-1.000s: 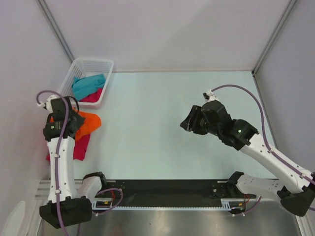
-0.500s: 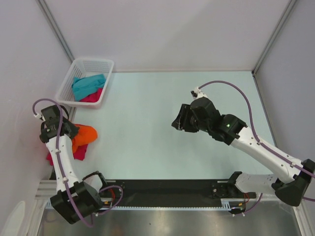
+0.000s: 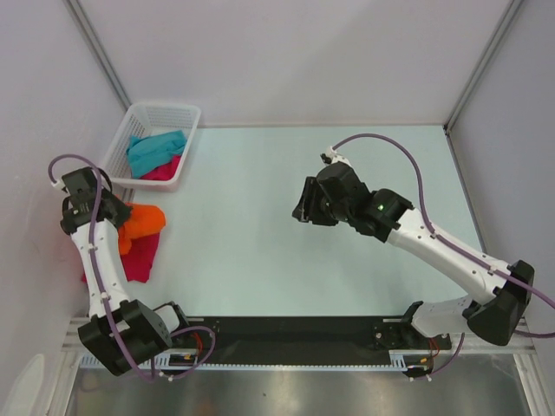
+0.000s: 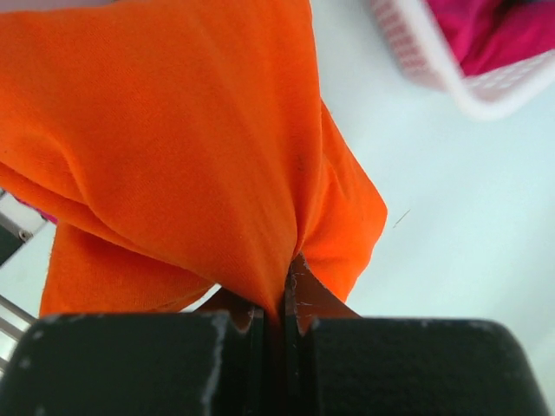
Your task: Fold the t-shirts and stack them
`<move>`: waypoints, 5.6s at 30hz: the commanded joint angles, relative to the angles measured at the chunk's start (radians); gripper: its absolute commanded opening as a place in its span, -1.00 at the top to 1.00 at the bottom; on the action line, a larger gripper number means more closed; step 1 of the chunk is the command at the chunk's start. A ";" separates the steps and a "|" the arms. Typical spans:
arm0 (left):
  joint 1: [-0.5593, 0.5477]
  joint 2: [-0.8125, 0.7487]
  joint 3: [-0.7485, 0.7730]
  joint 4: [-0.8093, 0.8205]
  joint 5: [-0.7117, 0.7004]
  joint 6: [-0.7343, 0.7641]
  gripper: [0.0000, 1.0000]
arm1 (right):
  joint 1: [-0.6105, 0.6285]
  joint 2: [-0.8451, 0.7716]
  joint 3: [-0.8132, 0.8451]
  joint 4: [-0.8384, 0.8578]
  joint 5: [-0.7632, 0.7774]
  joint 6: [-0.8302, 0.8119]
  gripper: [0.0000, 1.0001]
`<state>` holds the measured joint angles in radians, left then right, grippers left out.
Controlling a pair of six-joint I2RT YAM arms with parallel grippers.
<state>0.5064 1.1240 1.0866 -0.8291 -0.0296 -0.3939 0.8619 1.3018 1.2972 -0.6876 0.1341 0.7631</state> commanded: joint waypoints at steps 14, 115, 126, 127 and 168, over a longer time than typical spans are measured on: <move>0.009 -0.004 -0.263 0.191 -0.053 -0.059 0.99 | -0.018 0.093 0.103 0.000 -0.030 -0.071 0.02; 0.053 0.120 -0.159 0.163 0.169 -0.238 1.00 | -0.399 -0.065 -0.081 -0.001 -0.320 -0.248 0.01; 0.086 0.186 0.038 0.128 0.187 -0.211 1.00 | -0.406 -0.055 -0.090 0.033 -0.360 -0.235 0.01; 0.084 0.225 0.067 0.134 0.212 -0.192 0.99 | -0.406 -0.053 -0.088 0.034 -0.360 -0.234 0.01; 0.084 0.010 -0.229 0.140 0.191 -0.200 0.92 | -0.429 0.100 0.010 -0.012 -0.381 -0.301 0.02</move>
<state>0.5850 1.2461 0.8917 -0.6514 0.1558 -0.5575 0.4343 1.4193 1.2877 -0.7071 -0.2188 0.4747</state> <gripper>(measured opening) 0.058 0.490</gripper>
